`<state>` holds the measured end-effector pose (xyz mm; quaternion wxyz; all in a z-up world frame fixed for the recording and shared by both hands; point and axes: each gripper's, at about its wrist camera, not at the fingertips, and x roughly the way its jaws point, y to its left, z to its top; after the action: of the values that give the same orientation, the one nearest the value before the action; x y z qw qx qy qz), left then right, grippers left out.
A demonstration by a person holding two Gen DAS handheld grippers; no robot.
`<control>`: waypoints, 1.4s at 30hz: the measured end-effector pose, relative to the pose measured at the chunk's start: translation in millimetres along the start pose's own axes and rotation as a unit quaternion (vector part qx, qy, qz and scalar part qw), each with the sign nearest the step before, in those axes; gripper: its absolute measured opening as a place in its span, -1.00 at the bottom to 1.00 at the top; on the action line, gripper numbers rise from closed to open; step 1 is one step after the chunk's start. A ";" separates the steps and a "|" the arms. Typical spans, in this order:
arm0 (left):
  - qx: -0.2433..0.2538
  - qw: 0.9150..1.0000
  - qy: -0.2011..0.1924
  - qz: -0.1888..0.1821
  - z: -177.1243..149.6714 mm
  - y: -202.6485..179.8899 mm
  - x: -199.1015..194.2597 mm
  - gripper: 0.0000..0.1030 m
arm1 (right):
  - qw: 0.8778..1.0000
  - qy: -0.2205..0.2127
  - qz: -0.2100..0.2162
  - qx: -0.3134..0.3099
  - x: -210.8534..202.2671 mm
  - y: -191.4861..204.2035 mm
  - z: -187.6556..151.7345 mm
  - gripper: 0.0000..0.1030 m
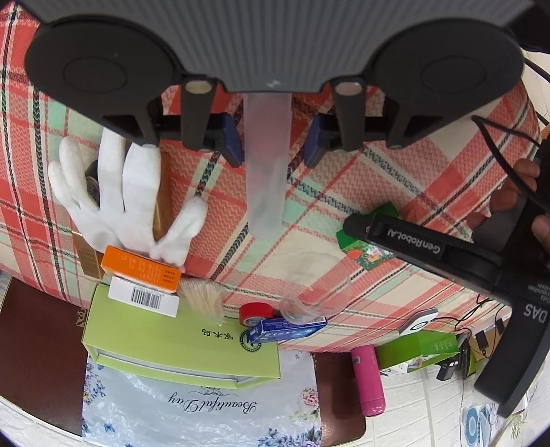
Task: Organize objects
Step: 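Close left tool on the green flower-print box while right tool grasps the frosted plastic tube, then carry both items into the lime-green box and open both tools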
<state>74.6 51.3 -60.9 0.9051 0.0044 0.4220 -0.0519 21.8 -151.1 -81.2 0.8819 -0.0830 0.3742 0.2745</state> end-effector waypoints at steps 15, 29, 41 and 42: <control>0.015 1.000 -0.006 -0.015 -1.0 4.5 -10.6 0.29 | 1.000 0.000 0.008 0.017 -2.9 -9.5 1.3 -0.49; 0.042 0.986 -0.132 -0.097 91.2 -12.1 -80.2 0.29 | 0.991 -0.117 0.006 0.065 -73.4 -75.6 68.4 -0.49; 0.026 0.975 -0.175 -0.136 212.1 -62.7 -35.3 0.29 | 0.982 -0.161 -0.040 0.086 -39.9 -148.5 172.2 -0.48; 0.023 0.975 -0.173 -0.141 220.1 -64.9 -27.6 0.29 | 0.982 -0.162 -0.048 0.084 -32.1 -153.4 178.3 -0.49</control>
<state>218.6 -22.1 104.3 0.9476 -0.0430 0.2542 -0.1885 196.8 -230.1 58.3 0.9469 0.0190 0.2438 0.2089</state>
